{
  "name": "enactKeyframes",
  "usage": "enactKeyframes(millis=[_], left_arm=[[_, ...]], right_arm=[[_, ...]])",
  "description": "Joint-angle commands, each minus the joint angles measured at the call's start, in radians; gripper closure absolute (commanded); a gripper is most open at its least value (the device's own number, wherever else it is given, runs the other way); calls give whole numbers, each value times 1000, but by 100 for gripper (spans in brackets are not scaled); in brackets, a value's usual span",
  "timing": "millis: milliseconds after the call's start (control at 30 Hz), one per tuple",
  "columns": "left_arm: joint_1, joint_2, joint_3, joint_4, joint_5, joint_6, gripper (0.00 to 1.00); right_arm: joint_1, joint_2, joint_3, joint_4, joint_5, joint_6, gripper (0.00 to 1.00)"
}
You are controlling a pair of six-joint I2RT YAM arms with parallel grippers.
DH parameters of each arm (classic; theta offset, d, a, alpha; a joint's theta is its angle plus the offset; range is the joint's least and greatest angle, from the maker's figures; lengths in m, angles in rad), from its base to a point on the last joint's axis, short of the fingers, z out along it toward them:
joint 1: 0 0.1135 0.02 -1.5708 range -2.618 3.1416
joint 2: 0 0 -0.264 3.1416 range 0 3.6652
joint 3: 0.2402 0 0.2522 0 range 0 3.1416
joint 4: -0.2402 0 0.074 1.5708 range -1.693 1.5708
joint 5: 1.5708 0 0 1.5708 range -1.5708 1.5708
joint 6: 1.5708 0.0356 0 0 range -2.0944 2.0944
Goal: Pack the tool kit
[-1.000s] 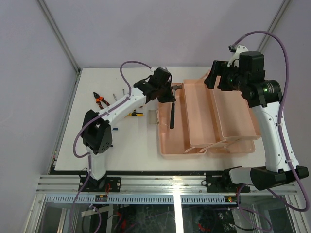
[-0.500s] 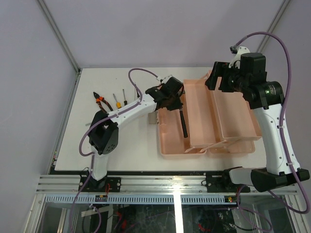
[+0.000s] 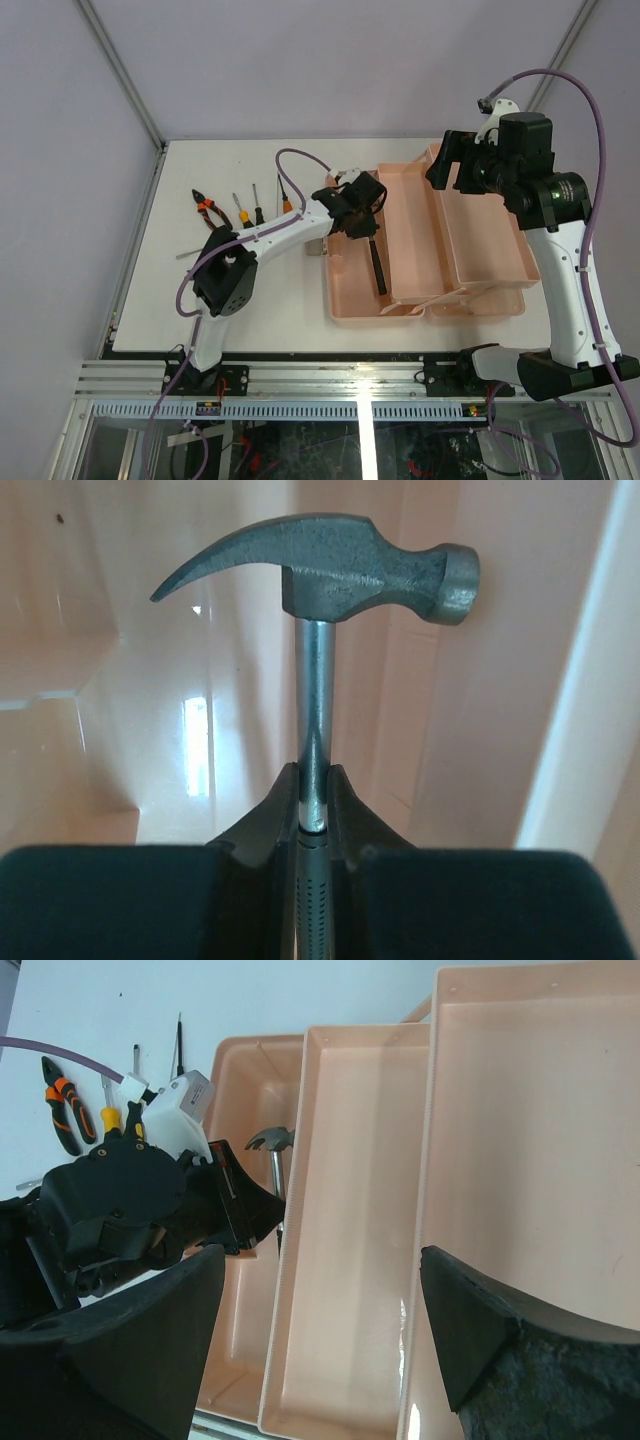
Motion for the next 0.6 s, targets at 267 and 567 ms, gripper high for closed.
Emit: enactKeyframes(millis=[267,567], left_arm=[[-14,90,-29,52,-31,48,100],[-13,176,28,64,-32,64,100]], right_arm=[[-4,-11,35,4,15,-16,14],[-7,-2,56,-10,16,-27,14]])
